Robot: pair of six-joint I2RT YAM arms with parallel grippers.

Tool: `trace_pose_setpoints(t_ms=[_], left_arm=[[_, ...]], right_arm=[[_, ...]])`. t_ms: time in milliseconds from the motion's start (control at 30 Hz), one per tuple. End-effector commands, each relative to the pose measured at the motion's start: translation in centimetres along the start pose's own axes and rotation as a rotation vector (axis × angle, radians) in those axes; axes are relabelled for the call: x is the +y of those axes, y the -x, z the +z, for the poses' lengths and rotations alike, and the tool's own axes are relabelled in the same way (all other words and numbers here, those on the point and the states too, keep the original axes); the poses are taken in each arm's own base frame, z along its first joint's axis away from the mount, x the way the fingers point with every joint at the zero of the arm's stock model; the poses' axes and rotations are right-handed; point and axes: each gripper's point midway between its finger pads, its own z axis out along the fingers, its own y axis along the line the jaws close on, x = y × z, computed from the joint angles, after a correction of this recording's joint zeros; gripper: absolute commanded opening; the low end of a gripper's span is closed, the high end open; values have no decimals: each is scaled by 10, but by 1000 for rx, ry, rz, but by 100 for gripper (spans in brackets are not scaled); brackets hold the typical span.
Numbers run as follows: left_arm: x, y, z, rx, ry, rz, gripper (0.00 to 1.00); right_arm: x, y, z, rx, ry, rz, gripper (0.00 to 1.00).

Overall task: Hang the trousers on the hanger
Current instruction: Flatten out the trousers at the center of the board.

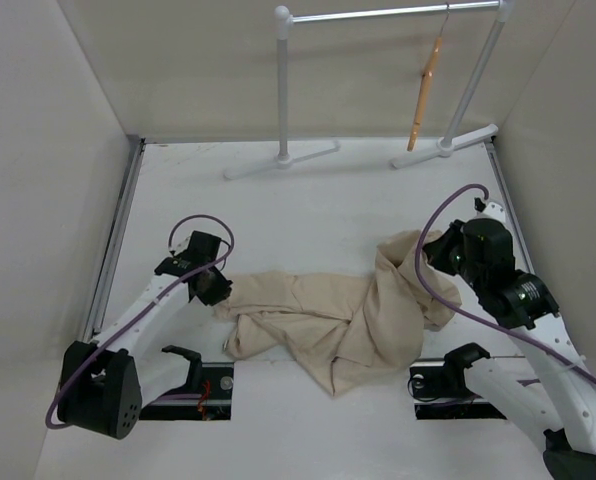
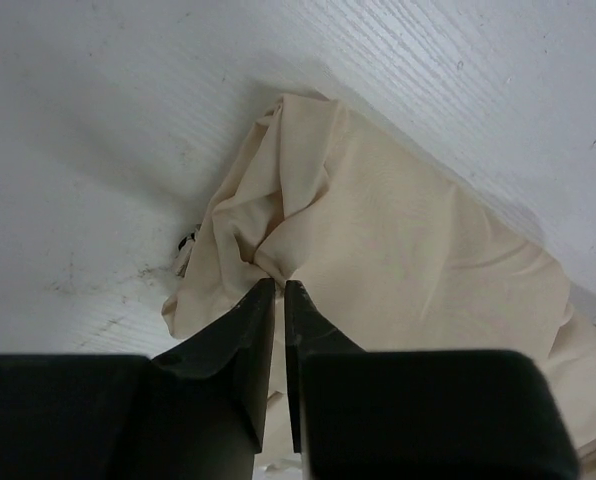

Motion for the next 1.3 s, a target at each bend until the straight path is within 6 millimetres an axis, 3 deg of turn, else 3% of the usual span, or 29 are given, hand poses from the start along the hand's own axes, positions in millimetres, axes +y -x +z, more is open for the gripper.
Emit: trace_pose_setpoints(t_ms=[0,167,433,500,633,733,833,933,1000,1067,1167,1267], left_arm=[[6,12,-8,-62,12,-14,9],[8,28,-26,-132,29,18,38],[5,0,-4,-31,42,98,39],[1,-1,2,-23,34,99,36],[-6,11,2,-52,28,82,13],[-5,26,-4,-98,28,61,5],[-16,63,-22,-182,-26,-27,3],[-38,106,-46,-266,-83,-80,2],[-49,137,-65,-328,-112,-114,1],[-52,176,-93,-410,-155,-202,1],[-60,235,-144,-529,-265,-334,0],[-70,279,-195,-623,-352,-410,0]], right_arm=[[20,26,-12,-77,72,23,3],[19,22,-8,-65,69,18,3],[23,23,0,-61,67,19,3],[26,23,1,-59,77,19,3],[28,22,1,-50,89,18,3],[30,23,4,-55,93,14,3],[52,44,4,-82,145,14,2],[94,87,-2,-145,231,-8,1],[122,124,-18,-219,285,-43,1],[143,162,-43,-307,330,-66,1],[171,215,-106,-456,444,-66,1],[177,239,-170,-570,546,-37,1]])
